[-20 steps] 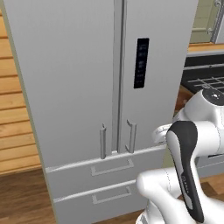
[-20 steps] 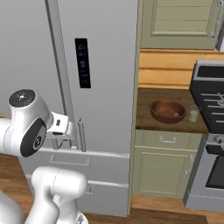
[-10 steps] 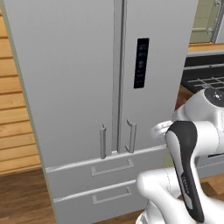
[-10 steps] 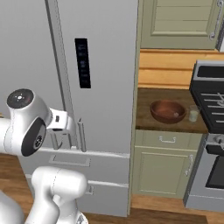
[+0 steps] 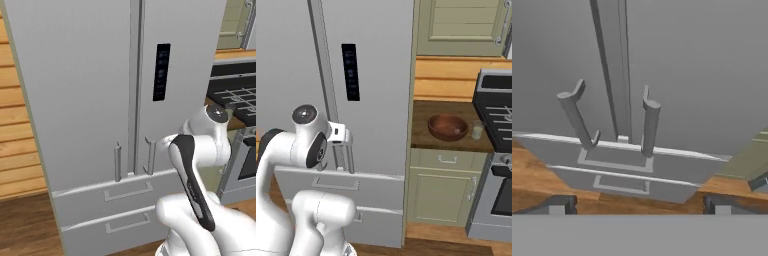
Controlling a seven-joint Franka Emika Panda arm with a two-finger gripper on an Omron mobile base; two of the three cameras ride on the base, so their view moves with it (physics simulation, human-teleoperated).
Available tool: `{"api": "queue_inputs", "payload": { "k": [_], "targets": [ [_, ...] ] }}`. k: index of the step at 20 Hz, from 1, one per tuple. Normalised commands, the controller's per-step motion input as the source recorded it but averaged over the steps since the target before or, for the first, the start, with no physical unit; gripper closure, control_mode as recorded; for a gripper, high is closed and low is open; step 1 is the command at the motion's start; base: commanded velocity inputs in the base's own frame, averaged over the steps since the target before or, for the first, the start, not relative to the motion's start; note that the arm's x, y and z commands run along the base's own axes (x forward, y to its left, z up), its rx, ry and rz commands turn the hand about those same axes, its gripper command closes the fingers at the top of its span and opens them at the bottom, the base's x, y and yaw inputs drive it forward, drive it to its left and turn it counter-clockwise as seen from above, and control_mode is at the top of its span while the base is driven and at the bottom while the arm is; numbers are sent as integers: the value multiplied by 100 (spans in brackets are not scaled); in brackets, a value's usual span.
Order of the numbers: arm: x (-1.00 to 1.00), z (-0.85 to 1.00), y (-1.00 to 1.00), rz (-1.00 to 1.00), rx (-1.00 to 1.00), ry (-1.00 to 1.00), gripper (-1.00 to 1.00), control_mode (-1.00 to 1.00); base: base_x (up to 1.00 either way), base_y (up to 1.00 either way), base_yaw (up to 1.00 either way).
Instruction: Grab a lemon wedge from the fridge and one ice cube from the ice bowl, and put them in the glass of lemonade.
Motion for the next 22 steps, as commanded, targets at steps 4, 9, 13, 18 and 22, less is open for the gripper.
{"api": "queue_inputs", "payload": {
  "k": [4,9,13,18,22],
  "targets": [
    [25,-78,-4,-12,0,21,-100,-100,0,0,0],
    [32,-54,3,-7,0,3,-100,-100,0,0,0],
    [23,-30,7,-4,0,-6,-100,-100,0,0,0],
    [47,-10,13,-5,0,0,-100,-100,0,0,0],
    [60,-2,0,-1,0,0,-100,-100,0,0,0]
  ]
}}
